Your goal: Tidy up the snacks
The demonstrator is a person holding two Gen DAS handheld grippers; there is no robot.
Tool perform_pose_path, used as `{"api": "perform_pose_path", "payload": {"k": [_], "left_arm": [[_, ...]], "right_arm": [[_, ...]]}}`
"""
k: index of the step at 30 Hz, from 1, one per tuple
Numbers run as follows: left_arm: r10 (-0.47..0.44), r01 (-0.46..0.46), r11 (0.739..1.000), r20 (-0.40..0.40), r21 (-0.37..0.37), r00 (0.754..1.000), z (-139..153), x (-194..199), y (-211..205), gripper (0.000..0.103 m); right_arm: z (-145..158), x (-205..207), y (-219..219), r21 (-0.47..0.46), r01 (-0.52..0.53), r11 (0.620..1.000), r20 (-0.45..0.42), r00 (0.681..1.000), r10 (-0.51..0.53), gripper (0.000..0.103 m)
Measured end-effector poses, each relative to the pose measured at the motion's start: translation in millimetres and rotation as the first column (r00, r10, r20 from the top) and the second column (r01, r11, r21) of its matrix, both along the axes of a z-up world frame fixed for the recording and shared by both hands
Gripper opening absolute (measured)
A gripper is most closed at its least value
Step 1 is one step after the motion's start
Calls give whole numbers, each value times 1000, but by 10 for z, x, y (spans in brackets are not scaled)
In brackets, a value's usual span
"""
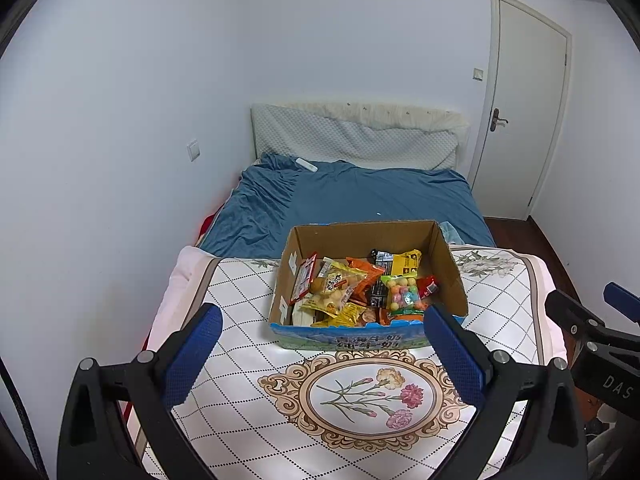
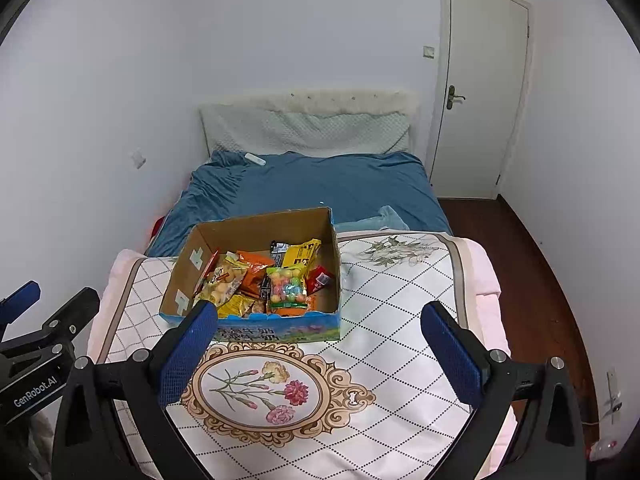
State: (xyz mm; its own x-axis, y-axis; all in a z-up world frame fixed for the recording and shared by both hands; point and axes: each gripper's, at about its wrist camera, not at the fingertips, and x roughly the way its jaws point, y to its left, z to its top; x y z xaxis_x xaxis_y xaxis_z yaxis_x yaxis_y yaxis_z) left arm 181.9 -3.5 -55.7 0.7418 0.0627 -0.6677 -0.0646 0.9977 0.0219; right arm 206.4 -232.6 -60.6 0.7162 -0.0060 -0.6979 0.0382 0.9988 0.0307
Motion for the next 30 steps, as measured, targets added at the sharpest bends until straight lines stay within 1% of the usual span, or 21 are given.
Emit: {"api": "perform_pose_path", "payload": {"k": [8,30], "left_arm": [[-1,1,1000,-6,-4,1000,44,-28,-33,103],[0,-1,1000,-8,-11,1000,15,-59,-38,103]], "right_arm": [[-3,-7,16,3,-9,1000,-5,1000,9,103],[-24,-4,21,2,-14,1000,-10,1000,14,103]]}}
